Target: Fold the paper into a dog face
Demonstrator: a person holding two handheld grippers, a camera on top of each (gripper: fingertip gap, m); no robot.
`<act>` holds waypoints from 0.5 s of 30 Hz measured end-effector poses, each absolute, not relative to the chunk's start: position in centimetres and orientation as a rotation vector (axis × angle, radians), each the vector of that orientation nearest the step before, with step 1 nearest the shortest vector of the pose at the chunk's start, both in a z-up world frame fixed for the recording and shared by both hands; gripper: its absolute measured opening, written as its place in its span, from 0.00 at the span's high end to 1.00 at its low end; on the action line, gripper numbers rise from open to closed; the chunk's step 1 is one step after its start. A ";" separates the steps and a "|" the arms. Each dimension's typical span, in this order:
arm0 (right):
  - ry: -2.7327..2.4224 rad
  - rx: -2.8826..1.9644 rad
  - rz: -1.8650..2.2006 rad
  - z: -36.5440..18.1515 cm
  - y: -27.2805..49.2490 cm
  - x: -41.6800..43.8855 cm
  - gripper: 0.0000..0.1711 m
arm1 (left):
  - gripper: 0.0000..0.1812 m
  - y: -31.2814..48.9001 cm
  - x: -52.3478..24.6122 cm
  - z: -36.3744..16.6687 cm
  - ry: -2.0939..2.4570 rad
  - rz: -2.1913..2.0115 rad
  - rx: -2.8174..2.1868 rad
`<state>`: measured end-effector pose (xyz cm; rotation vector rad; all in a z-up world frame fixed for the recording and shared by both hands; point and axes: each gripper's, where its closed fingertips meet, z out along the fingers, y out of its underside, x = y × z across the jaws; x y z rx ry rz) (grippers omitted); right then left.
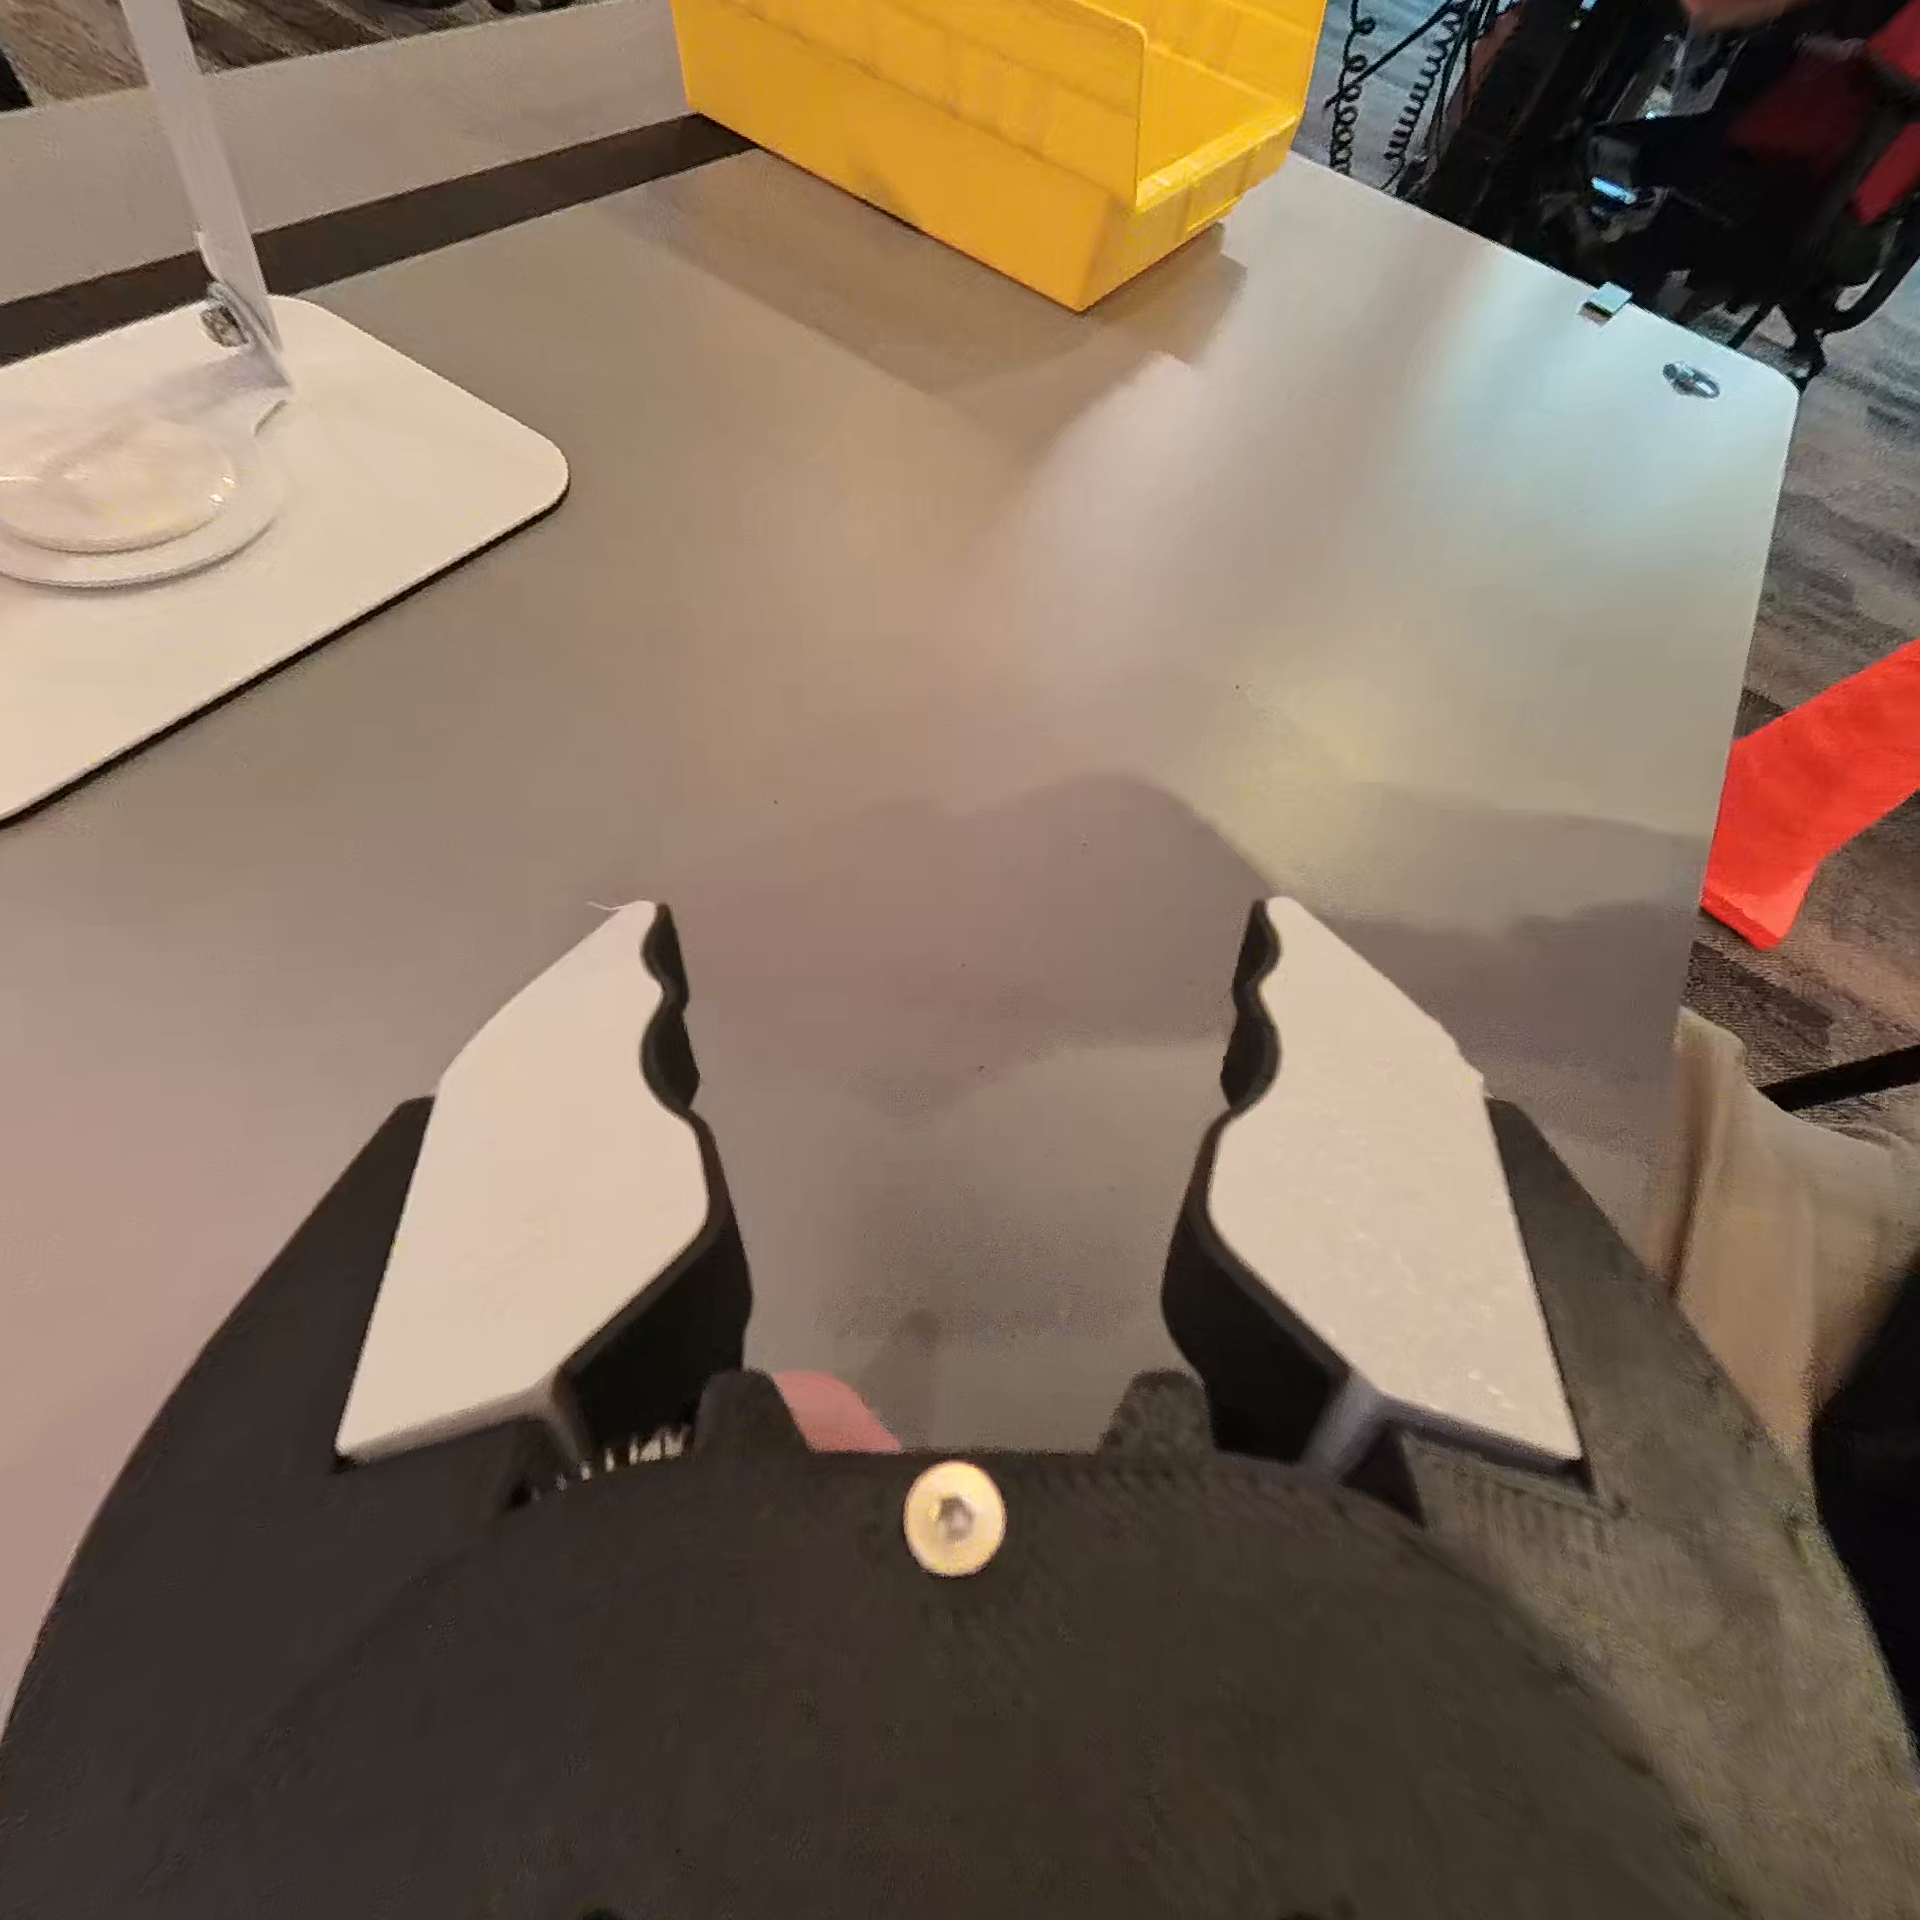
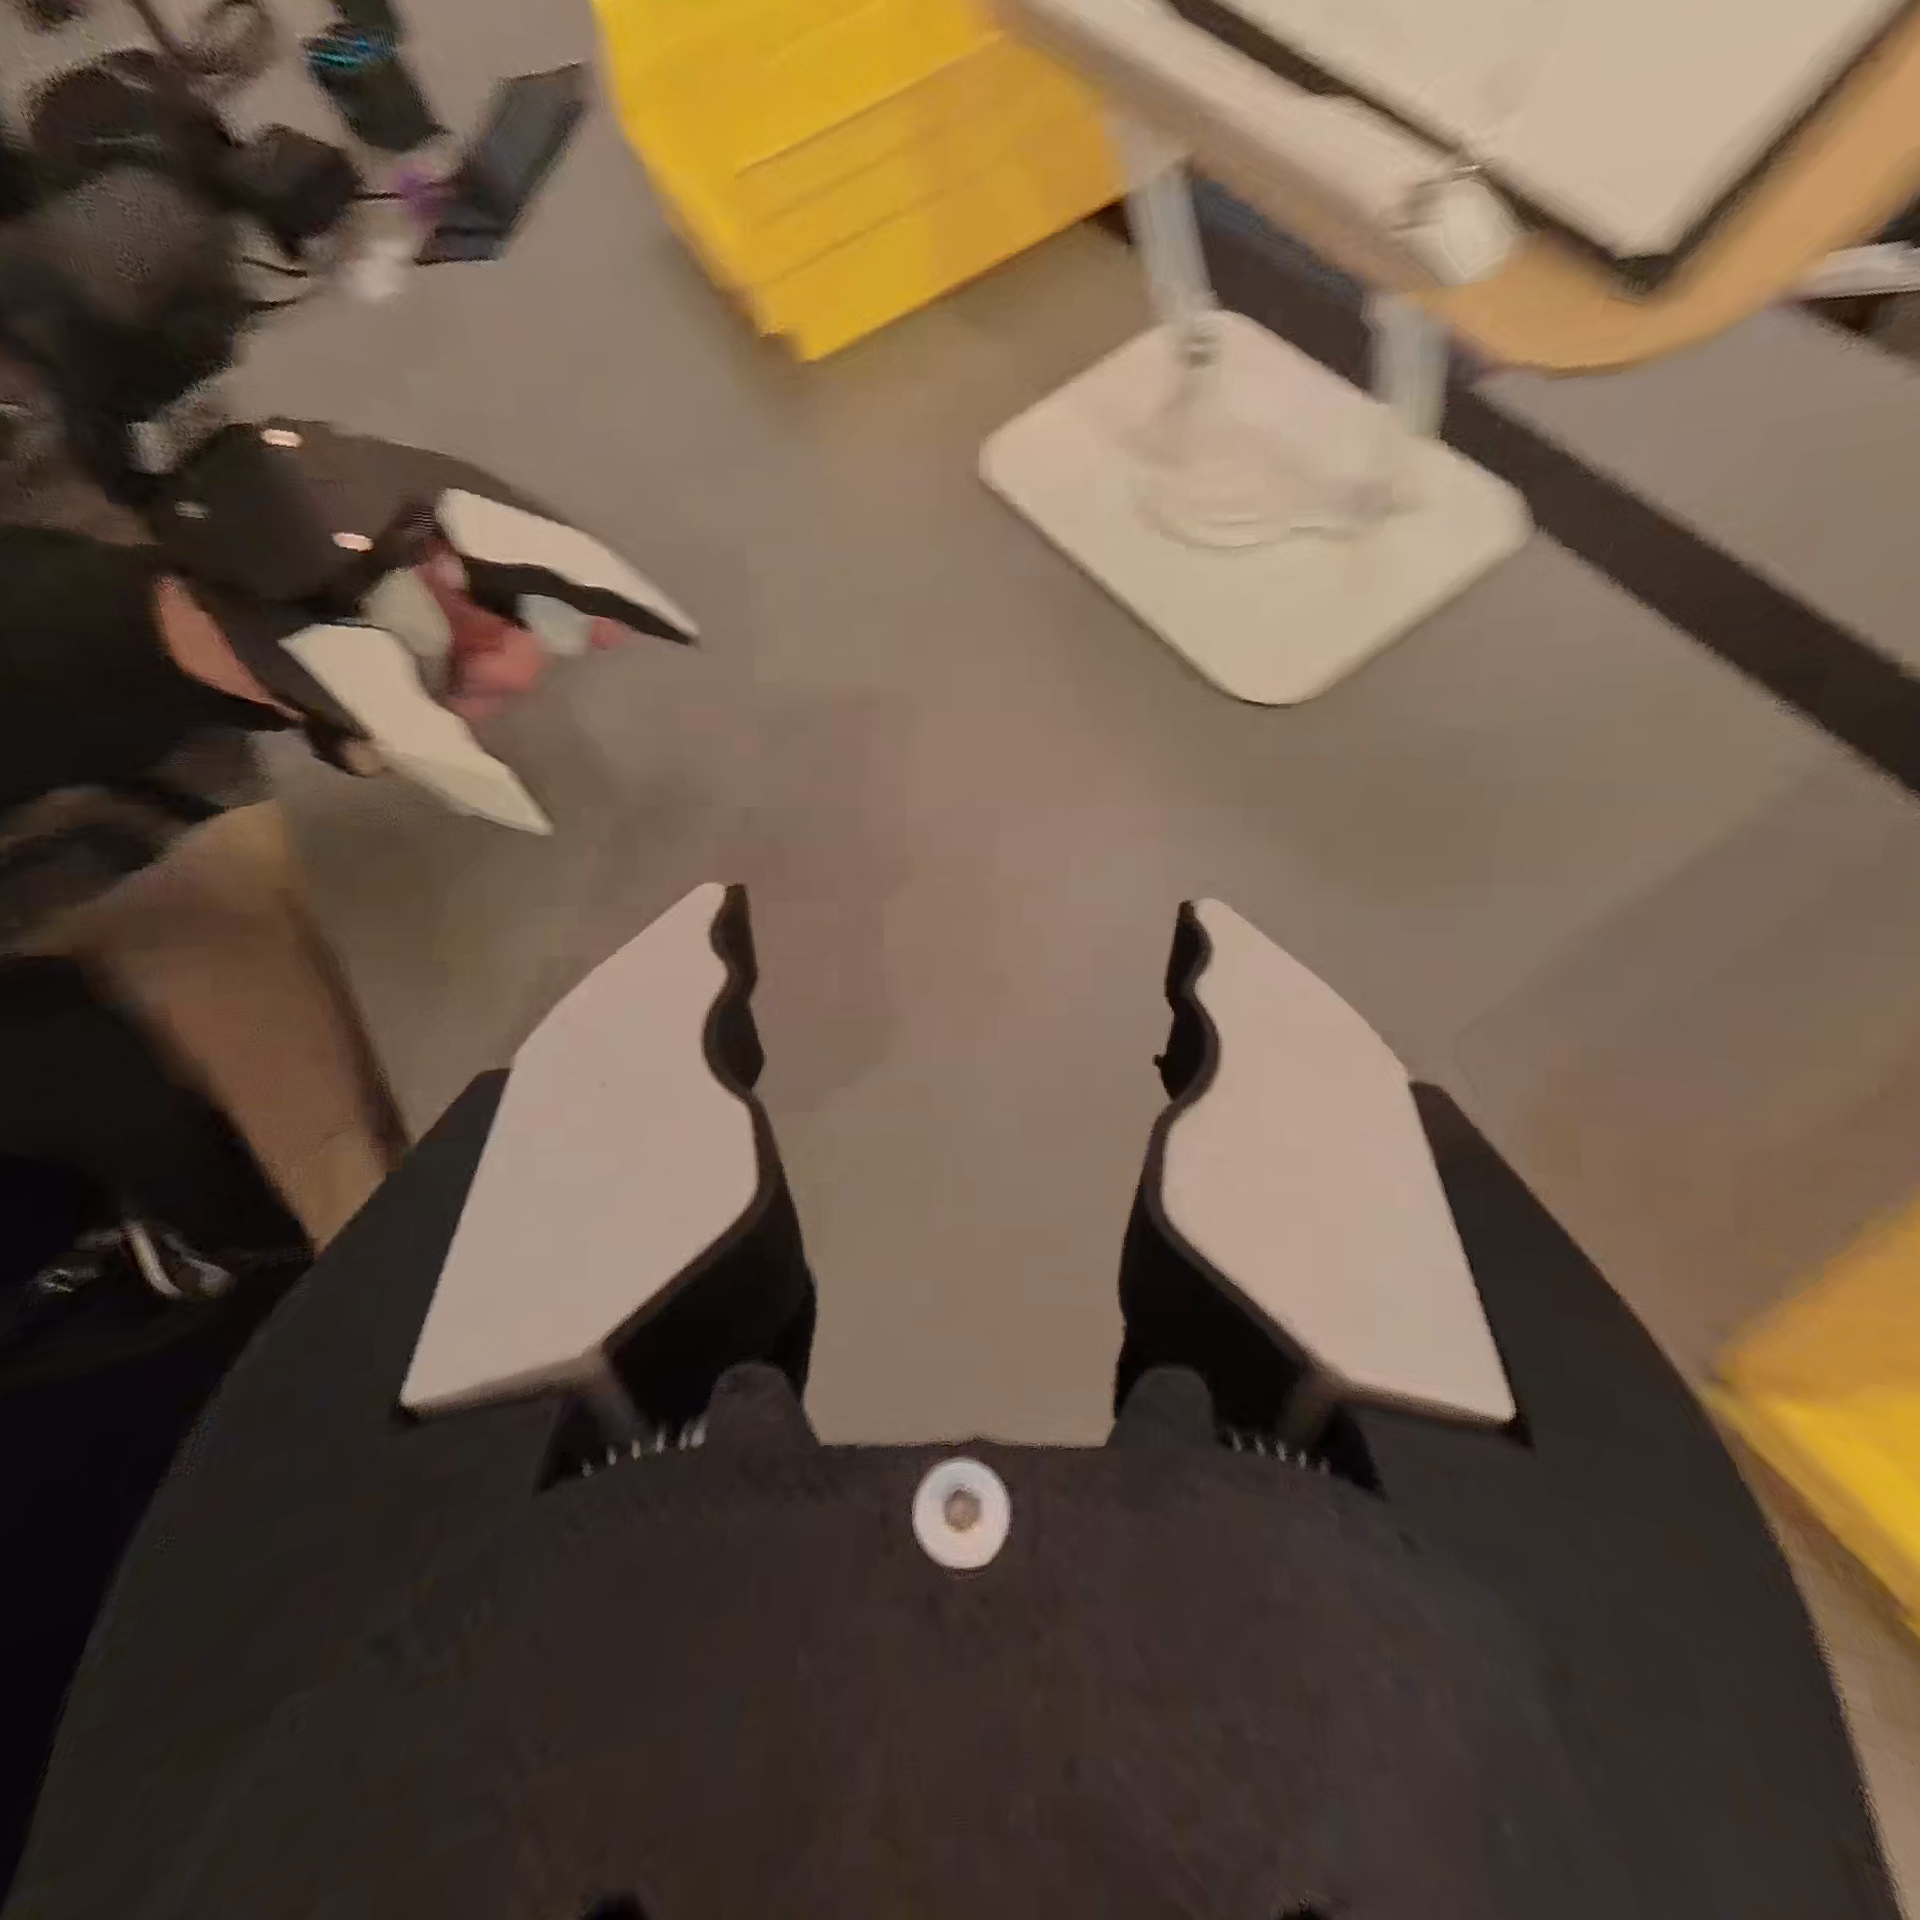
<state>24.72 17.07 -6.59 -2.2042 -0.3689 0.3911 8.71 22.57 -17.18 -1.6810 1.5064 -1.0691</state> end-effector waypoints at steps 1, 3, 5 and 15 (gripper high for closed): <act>-0.396 -2.198 0.411 -7.2 17.7 22.7 0.52 | 0.43 22.8 8.6 -17.2 1.495 -1.064 -1.689; -0.443 -2.226 0.413 -9.3 19.0 19.4 0.48 | 0.41 23.4 8.3 -17.5 1.496 -1.013 -1.682; -0.480 -2.270 0.461 -11.5 19.7 16.4 0.46 | 0.43 23.6 7.9 -18.1 1.552 -0.943 -1.678; -0.393 -2.383 0.362 -21.0 23.1 14.4 0.39 | 0.55 26.3 7.5 -20.2 1.527 -0.767 -1.766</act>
